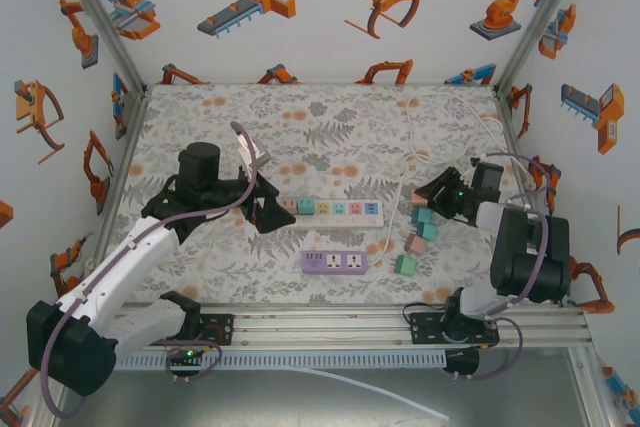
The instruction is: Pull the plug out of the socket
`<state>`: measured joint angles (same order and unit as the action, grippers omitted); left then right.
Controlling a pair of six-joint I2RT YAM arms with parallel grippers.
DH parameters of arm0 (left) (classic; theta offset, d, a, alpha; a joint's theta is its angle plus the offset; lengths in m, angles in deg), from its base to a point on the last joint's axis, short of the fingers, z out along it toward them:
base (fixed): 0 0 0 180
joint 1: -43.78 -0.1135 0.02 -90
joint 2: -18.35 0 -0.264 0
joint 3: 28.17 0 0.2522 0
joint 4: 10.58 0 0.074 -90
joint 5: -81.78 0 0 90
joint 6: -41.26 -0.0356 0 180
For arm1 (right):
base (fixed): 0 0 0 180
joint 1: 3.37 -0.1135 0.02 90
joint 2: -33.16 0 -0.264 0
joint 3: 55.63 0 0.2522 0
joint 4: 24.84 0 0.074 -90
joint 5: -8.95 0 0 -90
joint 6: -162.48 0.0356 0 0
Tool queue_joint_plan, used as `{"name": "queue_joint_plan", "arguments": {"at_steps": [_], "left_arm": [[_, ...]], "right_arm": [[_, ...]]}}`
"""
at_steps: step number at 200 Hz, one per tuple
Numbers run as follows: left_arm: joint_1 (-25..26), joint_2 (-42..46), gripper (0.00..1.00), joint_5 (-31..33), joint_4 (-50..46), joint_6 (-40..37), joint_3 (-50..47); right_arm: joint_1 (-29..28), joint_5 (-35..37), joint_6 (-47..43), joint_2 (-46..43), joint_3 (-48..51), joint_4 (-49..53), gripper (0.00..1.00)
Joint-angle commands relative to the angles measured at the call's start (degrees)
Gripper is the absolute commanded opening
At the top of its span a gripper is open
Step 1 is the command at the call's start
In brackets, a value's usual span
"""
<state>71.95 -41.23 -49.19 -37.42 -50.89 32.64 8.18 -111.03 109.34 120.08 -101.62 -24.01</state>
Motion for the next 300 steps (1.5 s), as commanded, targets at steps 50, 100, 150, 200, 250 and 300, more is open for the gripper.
{"name": "queue_joint_plan", "arguments": {"at_steps": [50,100,150,200,250,300], "left_arm": [[0.05,-0.39,0.99,6.18,0.12,3.14,1.11],[-2.11,-2.75,0.96,13.51,1.94,11.53,1.47],[-4.29,-5.54,0.89,21.44,2.99,17.58,0.94],[-5.38,-12.14,0.80,23.73,4.30,18.98,1.88],[-5.80,-20.55,0.72,25.19,4.01,19.45,4.77],[-5.82,-26.29,0.66,23.64,3.63,18.11,5.24]], "right_arm": [[0.15,7.54,-4.76,-8.02,-1.99,10.97,0.57],[-7.46,9.84,-12.74,-20.85,-4.48,13.32,0.58],[-25.06,11.17,-33.73,-24.98,-8.60,11.63,0.57],[-39.43,6.66,-56.50,-18.82,-13.07,10.76,0.58],[-49.13,-1.09,-75.25,-7.33,-20.30,17.10,0.58],[-52.15,-3.67,-75.15,3.15,-24.74,13.00,0.58]]}}
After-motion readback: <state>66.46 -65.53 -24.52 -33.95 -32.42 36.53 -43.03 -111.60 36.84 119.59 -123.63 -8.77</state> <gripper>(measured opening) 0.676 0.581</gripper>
